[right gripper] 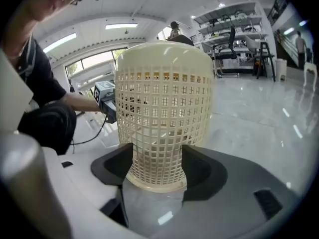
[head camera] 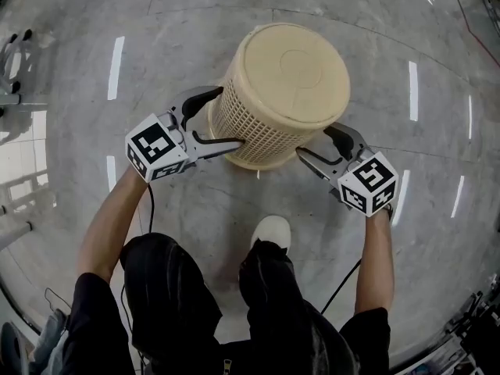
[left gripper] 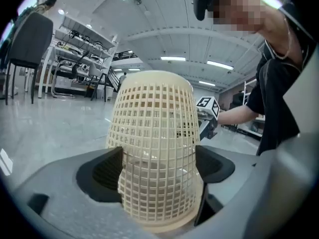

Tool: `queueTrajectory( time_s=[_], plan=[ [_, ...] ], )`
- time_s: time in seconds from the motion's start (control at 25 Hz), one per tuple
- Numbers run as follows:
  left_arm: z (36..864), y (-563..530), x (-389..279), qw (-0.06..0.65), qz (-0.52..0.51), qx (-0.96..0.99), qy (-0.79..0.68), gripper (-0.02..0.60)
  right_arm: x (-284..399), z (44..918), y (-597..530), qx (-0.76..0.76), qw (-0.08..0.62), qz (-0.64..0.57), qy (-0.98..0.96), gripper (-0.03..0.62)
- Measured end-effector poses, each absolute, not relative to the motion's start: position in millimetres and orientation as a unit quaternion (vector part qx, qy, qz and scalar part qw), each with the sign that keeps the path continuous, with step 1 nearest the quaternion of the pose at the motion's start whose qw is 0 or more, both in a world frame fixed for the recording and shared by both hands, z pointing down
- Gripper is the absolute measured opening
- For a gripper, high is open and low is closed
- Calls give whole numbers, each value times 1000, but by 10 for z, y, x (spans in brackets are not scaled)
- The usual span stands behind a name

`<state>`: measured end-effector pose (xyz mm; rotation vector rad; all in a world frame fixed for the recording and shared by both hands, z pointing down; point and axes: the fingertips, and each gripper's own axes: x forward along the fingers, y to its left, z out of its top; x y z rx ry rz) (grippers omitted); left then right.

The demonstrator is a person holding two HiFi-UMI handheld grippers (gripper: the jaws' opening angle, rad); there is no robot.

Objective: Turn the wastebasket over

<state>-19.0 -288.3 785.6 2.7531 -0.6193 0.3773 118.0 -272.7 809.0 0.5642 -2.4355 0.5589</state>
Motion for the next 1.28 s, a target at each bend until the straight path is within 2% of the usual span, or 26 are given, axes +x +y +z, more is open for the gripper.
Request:
queueTrajectory(
  time_s=[0.16,0.36,0.6,0.76,0.92,1.12,1.2,1.28],
  plan=[
    [7489,-2621,-293,174,115,957,-202,468,1094,7806,-2399,172,250,302,-904,307],
    [7418,-2193,-467,174,155,958,-169,468,1078,7502,-2296,172,151,366,-902,308],
    [7427,-2201,-584,165,122,959,-198,468,1049,7382,-2514,247,83,322,-910,307],
    [7358,-2335,-592,141,104,962,-207,468,1009,7235,-2459,261,106,233,-931,307],
    [7280,-2544,-635,114,99,963,-225,468,783,7169,-2110,234,191,84,-950,307],
    [7217,-2798,-665,103,95,962,-236,468,596,7101,-1990,208,249,-22,-946,294],
    [7210,-2881,-692,103,93,959,-247,467,548,7120,-1959,182,272,-58,-943,230],
    [7206,-2932,-678,104,90,958,-252,466,501,6998,-1887,164,253,-46,-952,229]
  ],
)
